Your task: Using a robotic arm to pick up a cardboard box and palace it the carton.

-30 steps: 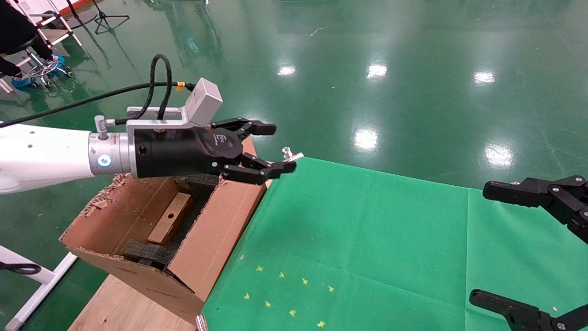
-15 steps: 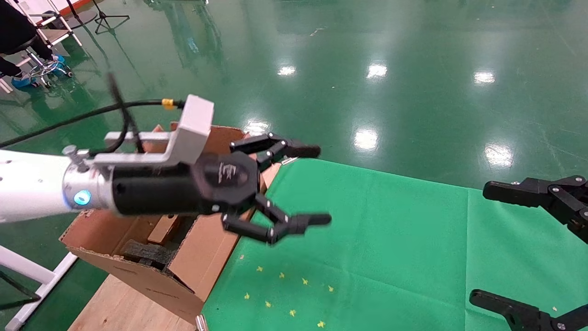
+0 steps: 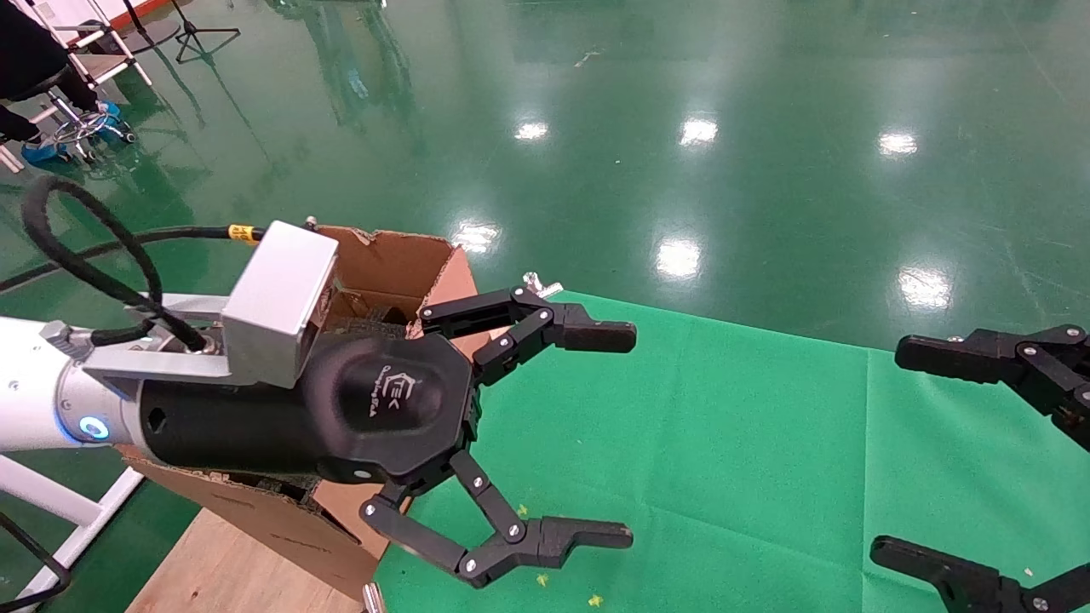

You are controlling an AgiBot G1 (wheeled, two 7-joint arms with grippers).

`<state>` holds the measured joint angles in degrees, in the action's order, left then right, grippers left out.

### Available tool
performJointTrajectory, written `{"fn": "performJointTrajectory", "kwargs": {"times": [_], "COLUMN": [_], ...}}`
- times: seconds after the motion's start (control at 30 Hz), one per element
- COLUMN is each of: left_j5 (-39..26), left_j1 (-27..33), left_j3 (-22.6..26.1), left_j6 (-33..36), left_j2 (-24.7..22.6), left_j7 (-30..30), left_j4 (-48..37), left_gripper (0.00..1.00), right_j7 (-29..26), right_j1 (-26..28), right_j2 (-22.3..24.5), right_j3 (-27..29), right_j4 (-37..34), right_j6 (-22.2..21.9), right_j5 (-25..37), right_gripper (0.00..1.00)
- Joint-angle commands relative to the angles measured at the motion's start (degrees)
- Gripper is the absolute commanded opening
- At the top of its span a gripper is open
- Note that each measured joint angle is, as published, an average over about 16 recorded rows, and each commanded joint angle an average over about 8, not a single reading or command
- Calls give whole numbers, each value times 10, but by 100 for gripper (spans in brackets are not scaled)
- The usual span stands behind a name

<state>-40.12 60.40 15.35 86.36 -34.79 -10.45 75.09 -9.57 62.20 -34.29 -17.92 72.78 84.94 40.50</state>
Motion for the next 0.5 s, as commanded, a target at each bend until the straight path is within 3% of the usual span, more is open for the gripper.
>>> {"fn": "performJointTrajectory", "kwargs": {"times": [0.03,0.5], "left_j5": [1,-11], "left_j1": [-1,8], "left_j3": [-1,4], "left_j6": [1,-5], "left_j2": [0,-1], "left_j7": [0,-2], "left_j4": [0,-10], "left_gripper": [100,100], "right_j7": [0,0], "right_j1": [0,0], "right_j2": [0,0], "right_j3": [0,0], "right_j4": [0,0], "right_j6": [0,0], "right_j5": [0,0], "right_gripper": [100,100]}}
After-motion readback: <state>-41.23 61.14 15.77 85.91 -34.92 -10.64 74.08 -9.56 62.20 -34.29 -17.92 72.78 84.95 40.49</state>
